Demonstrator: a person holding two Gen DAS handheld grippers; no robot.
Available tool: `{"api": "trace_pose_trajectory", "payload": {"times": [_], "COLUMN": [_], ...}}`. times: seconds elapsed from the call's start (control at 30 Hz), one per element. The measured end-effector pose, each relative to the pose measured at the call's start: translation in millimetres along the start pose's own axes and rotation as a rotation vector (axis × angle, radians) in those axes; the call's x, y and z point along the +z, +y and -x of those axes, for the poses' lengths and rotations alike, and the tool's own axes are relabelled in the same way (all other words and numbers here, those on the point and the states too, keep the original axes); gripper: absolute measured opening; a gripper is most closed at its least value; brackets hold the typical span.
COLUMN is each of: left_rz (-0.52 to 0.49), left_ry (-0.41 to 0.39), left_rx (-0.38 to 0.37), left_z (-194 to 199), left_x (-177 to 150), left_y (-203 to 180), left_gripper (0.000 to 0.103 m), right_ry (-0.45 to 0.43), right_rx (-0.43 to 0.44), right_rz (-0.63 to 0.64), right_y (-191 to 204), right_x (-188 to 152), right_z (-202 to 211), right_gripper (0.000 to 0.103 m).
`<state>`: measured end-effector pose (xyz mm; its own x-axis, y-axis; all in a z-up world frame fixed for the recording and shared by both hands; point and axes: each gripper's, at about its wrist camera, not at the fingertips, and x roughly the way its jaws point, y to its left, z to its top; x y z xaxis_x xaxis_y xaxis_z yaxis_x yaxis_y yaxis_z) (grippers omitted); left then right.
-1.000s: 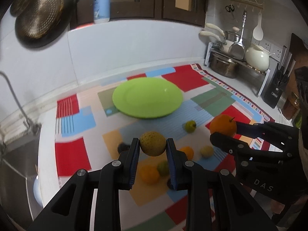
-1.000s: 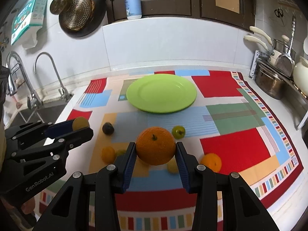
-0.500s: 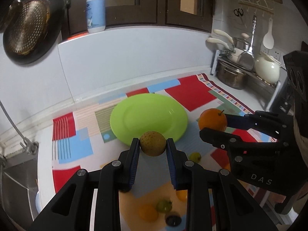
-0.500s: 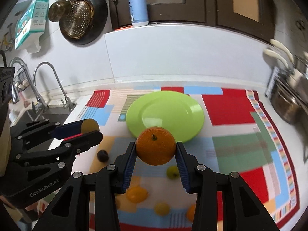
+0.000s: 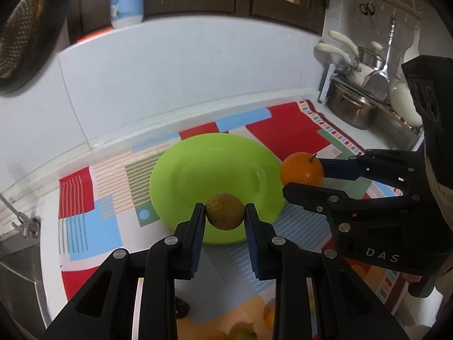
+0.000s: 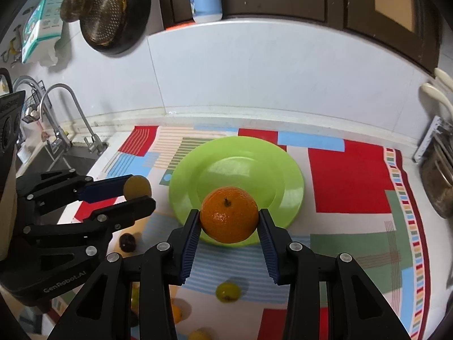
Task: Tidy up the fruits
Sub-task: 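Carry the tan fruit and the orange over the green plate with both tools, then open both tools to drop the tan fruit and orange onto the plate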
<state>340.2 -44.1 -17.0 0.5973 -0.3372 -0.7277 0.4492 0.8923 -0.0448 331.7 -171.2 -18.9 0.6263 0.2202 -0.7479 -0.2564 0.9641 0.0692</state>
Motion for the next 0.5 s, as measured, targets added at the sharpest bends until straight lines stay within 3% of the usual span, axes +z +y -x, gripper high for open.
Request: {"api": "trace_pose_trajectory", "payload": {"times": [0.5], "left_rz": [0.000], "left_ry": [0.127], "left_rx": [-0.028], "left_z": [-79], "left_x": [8], "left_y": [19], "left_gripper": [0.028], "right_ry": [0.151], "right_rx": [0.012], "right_rz": [-0.012], "right_y": [-28], "right_x": [9], "right_z": [-79], "right_gripper": [0.042]}}
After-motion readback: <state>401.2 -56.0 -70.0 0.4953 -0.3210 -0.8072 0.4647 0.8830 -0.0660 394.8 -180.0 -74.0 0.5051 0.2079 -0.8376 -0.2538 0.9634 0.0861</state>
